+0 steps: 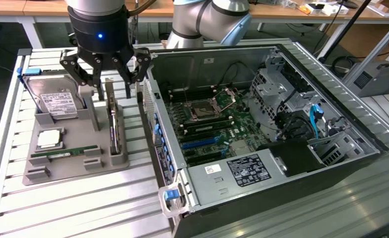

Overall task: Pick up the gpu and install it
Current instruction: 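Pick up the gpu and move the gpu toward the slot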

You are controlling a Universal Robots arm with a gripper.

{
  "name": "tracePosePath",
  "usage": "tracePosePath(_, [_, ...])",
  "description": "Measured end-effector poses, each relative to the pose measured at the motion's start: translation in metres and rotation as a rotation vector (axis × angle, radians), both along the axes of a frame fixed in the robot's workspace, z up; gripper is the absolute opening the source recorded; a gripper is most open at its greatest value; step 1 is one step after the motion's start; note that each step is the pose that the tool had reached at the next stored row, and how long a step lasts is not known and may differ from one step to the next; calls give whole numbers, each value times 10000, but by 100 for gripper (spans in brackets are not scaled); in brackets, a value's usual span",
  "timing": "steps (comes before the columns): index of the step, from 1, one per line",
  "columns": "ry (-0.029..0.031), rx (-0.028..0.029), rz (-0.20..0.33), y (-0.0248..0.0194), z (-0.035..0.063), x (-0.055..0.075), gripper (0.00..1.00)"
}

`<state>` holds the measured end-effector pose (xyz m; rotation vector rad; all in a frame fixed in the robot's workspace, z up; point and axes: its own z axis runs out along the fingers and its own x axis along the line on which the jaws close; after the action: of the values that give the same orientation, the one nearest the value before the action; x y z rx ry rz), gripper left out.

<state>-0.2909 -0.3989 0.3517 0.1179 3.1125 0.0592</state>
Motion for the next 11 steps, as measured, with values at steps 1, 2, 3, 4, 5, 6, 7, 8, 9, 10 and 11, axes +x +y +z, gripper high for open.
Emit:
tracePosePath(1, [0, 0, 0, 0, -2, -1, 54])
tracePosePath(2, [0, 0, 0, 0, -4, -1, 54])
tracePosePath(3, [1, 0, 0, 0, -7, -2, 54])
tracePosePath(4, [0, 0, 0, 0, -8, -2, 54])
tracePosePath(5, [0, 0, 0, 0, -11, -3, 54])
tracePosePath(6, [0, 0, 0, 0, -13, -3, 54])
tracePosePath(7, [0, 0, 1, 0, -15, -4, 54])
tracePosePath(8, [0, 0, 0, 0, -17, -4, 54])
tracePosePath(9, [0, 0, 0, 0, -19, -4, 54])
tracePosePath(10, [0, 0, 0, 0, -21, -4, 54])
tracePosePath(11, [0, 0, 0, 0, -23, -5, 54])
